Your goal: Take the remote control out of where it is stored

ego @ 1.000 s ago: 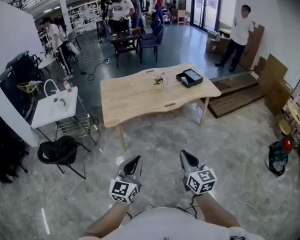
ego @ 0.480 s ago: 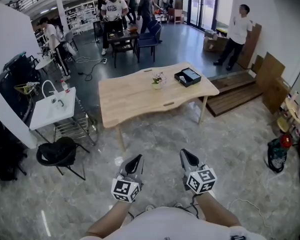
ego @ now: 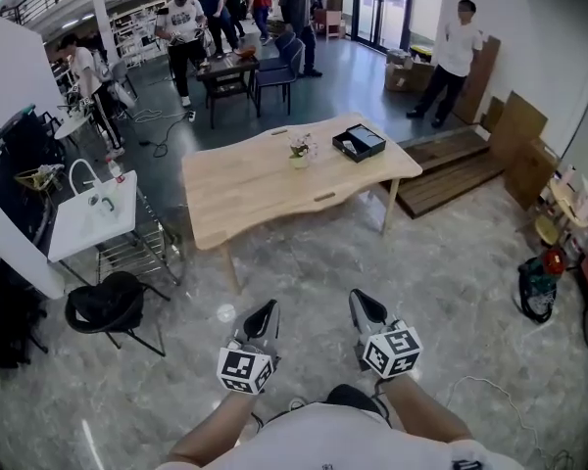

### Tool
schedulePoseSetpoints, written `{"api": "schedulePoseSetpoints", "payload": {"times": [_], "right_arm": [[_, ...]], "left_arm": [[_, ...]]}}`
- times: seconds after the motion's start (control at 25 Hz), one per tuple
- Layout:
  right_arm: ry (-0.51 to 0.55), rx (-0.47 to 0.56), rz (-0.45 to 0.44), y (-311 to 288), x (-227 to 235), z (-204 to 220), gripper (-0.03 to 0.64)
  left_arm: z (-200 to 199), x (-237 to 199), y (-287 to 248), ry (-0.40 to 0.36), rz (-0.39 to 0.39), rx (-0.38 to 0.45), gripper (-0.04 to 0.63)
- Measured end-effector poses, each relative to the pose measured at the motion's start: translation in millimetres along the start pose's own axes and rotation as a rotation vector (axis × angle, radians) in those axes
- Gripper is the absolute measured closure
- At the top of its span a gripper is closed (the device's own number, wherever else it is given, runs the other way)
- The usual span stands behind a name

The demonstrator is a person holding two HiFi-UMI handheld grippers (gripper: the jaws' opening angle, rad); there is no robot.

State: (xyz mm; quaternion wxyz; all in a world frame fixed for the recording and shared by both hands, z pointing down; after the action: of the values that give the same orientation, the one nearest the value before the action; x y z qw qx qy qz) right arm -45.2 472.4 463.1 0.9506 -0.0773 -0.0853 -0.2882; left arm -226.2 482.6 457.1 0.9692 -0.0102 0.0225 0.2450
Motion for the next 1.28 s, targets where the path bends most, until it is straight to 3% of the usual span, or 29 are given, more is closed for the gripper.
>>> {"api": "schedulePoseSetpoints", "payload": {"times": [0.36, 1.28], "right_arm": [[-0.007, -0.007, 0.058, -13, 29, -2, 0.589], [-0.029, 0.040, 0.051, -116, 253, -70, 0.589]], "left_arm": [[9, -5, -37, 0.018, 0.046, -0.019, 0.595], [-4, 5, -284, 0.016, 0.016, -0.012, 0.595]]}}
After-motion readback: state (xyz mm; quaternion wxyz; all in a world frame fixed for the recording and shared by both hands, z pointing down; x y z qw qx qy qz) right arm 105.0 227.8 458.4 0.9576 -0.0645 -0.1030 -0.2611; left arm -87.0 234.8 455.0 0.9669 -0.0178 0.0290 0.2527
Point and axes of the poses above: the fingertips, and each gripper's own axes: y backward along the fingers, x to its right, z out of its underside, the point moved 1 cm from there along y, backward along the fingers, and after that the axes turned 6 degrees about -z, right-handed, at the moved point
